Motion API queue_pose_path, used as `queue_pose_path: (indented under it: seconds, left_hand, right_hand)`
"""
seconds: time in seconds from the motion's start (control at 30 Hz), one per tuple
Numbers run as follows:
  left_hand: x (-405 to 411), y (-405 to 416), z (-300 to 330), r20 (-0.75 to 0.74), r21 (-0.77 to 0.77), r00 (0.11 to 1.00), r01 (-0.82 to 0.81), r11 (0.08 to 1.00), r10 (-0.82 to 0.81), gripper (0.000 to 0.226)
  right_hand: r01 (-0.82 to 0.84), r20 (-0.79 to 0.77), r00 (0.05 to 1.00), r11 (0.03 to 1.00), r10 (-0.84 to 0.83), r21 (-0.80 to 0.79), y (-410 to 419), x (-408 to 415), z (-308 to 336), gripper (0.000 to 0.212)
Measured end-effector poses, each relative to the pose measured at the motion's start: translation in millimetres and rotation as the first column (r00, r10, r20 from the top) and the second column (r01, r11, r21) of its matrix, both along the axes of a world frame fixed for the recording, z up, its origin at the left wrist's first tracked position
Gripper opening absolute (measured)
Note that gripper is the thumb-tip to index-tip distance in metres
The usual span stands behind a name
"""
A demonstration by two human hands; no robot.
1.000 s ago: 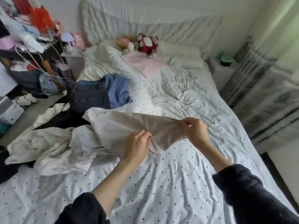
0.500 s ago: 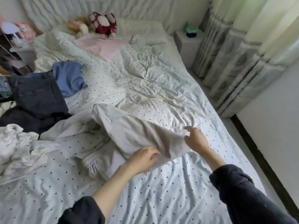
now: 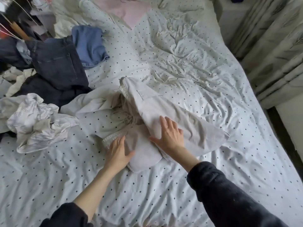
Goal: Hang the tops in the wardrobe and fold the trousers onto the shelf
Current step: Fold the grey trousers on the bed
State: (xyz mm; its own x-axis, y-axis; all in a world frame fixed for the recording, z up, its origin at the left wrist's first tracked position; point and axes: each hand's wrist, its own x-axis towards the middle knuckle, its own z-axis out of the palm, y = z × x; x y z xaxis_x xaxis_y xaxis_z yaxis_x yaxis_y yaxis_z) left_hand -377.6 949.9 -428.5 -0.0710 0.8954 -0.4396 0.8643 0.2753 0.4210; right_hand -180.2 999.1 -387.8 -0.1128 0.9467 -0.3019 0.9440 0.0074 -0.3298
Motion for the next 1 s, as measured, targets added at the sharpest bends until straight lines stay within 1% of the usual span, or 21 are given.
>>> queue_pose_path:
  seconds: [0.03,0.07,0.13,0.17,0.23,0.3,0.37,0.4,0.47,0.5,0.57,0.6,0.67,0.73,0.77,0.87,0.9,0.93,1.0]
  left_hand:
    - [-4,3,-7,0.005,-0.042,1.0,0.004,0.999,-0.003,0.084]
    - [-8,7,-15,0.008,-0.089,1.0,0.011,0.996,-0.01,0.089]
    - [-11,13,-26,-0.002,-0.183,0.998,0.055,0.982,-0.056,0.094]
    - [-11,14,-28,-0.002,-0.207,0.998,0.065,0.976,-0.067,0.094]
    - [-10,15,-33,0.01,-0.197,0.999,0.04,0.98,-0.038,0.086]
    - [-7,16,-32,0.0,-0.106,1.0,-0.027,0.994,0.027,0.068]
    - [-5,26,-28,-0.003,0.027,0.999,-0.04,0.999,0.04,0.049]
    - [-3,33,-24,0.014,0.099,0.999,-0.036,0.994,0.035,0.042]
    - [2,50,-18,0.098,0.228,0.995,-0.033,0.973,0.011,0.04]
    - [5,58,-15,0.138,0.273,0.99,-0.042,0.961,0.004,0.045]
    - [12,76,-12,0.2,0.325,0.98,-0.075,0.943,0.009,0.057]
    - [15,84,-10,0.231,0.307,0.972,-0.108,0.946,0.036,0.062]
    - [22,105,-11,0.276,0.215,0.957,-0.151,0.965,0.088,0.071]
    - [22,120,-20,0.238,0.083,0.965,-0.134,0.988,0.111,0.078]
    - [18,124,-28,0.207,0.001,0.972,-0.115,0.993,0.113,0.083]
    - [5,119,-44,0.164,-0.215,0.975,-0.113,0.97,0.15,0.1]
    - [2,114,-48,0.148,-0.247,0.976,-0.121,0.961,0.161,0.103]
    - [-1,112,-48,0.121,-0.246,0.981,-0.117,0.962,0.151,0.104]
    - [-7,109,-44,0.076,-0.207,0.991,-0.089,0.974,0.107,0.104]
  right_hand:
    - [0.008,0.019,1.0,1.0,-0.008,-0.005,6,-8,-7,0.077]
    - [0.014,0.042,0.999,1.0,-0.014,0.005,13,-14,-17,0.066]
    - [0.031,0.084,0.996,0.995,-0.039,0.097,21,-14,-29,0.036]
    - [0.072,0.069,0.994,0.987,-0.082,0.142,24,-9,-30,0.029]
    - [0.217,0.02,0.975,0.965,-0.223,0.148,30,10,-27,0.027]
    - [0.348,0.026,0.935,0.928,-0.354,0.132,32,38,-21,0.026]
    - [0.471,0.069,0.875,0.876,-0.479,0.106,31,69,-15,0.024]
    - [0.548,0.076,0.83,0.833,-0.552,0.07,31,84,-14,0.024]
    - [0.665,0.065,0.746,0.747,-0.663,-0.011,32,106,-15,0.024]
    - [0.685,0.053,0.729,0.728,-0.683,-0.03,32,110,-16,0.024]
    - [0.671,0.017,0.741,0.741,-0.671,-0.007,30,108,-15,0.028]
    - [0.647,-0.01,0.762,0.762,-0.647,0.008,27,102,-14,0.035]
    - [0.602,-0.04,0.798,0.798,-0.602,0.001,18,88,-13,0.055]
    - [0.569,0.005,0.822,0.822,-0.569,-0.027,10,75,-16,0.074]
    - [0.558,0.04,0.829,0.829,-0.557,-0.027,7,72,-18,0.08]
    - [0.547,0.057,0.835,0.837,-0.548,0.029,11,73,-21,0.089]
    - [0.522,0.046,0.85,0.85,-0.525,0.068,16,73,-20,0.09]
    - [0.481,0.031,0.873,0.868,-0.488,0.125,24,71,-18,0.09]
    - [0.388,0.008,0.917,0.896,-0.398,0.215,46,62,-9,0.087]
